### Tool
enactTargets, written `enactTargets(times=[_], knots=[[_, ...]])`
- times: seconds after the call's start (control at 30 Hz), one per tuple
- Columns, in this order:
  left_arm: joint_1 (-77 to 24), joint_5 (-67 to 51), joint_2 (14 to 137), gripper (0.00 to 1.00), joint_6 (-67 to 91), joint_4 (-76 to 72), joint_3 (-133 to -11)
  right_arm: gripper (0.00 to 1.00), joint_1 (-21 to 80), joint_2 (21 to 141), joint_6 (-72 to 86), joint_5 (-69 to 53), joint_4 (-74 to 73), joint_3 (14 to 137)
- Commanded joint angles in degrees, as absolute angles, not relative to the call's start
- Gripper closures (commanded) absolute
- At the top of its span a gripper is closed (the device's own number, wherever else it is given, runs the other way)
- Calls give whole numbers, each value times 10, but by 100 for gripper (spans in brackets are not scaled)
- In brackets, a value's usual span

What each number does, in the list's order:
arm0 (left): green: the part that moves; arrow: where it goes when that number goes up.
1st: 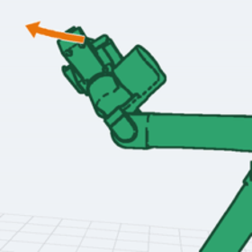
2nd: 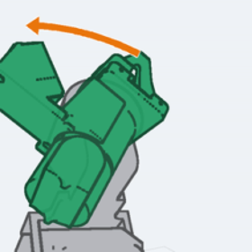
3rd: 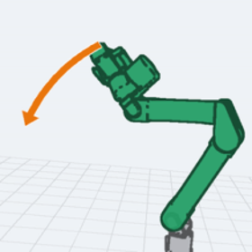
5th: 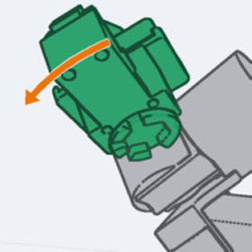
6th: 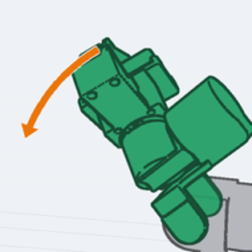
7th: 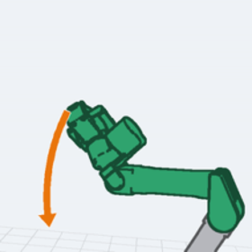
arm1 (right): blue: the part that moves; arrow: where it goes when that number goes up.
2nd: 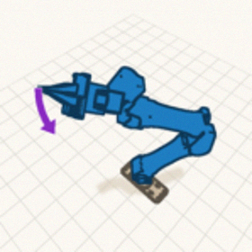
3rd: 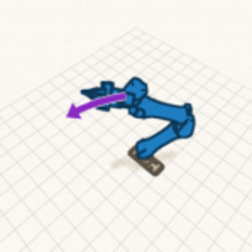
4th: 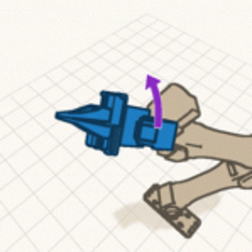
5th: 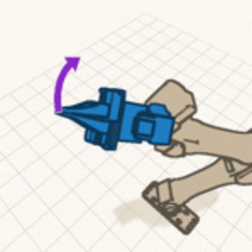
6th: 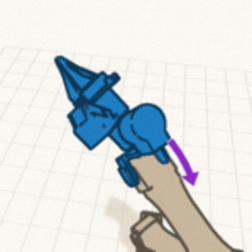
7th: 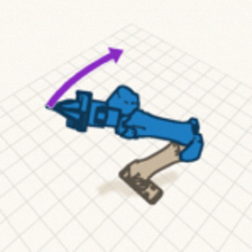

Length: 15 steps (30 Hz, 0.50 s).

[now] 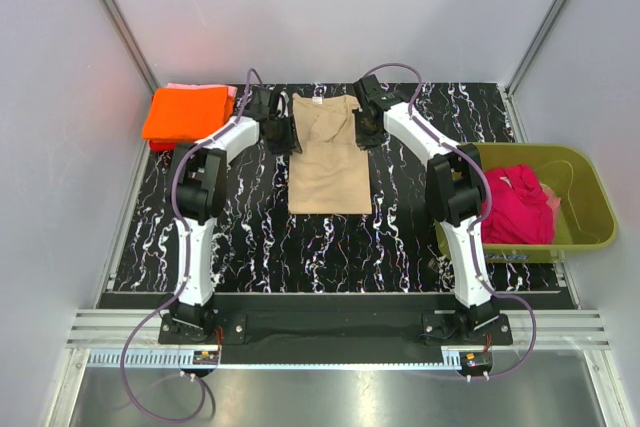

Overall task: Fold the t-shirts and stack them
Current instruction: Fold the tshirt

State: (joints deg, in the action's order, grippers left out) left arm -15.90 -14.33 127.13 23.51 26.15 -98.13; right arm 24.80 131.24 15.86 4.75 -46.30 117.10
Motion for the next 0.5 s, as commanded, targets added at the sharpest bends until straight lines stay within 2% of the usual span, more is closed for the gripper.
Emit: enactTargets(times=[0.0,0.2,0.33,0.47], knots=[[-149,-168,1282,60,227,259,-1030,85,248,1324,156,62,-447,1169],[-137,-193,1275,57,224,281,-1041,85,247,1353,148,73,-445,1182],[-137,-181,1201,55,216,323,-1033,85,247,1347,145,79,-458,1194],[-141,-168,1092,54,212,335,-930,74,248,1292,144,59,-510,1193]])
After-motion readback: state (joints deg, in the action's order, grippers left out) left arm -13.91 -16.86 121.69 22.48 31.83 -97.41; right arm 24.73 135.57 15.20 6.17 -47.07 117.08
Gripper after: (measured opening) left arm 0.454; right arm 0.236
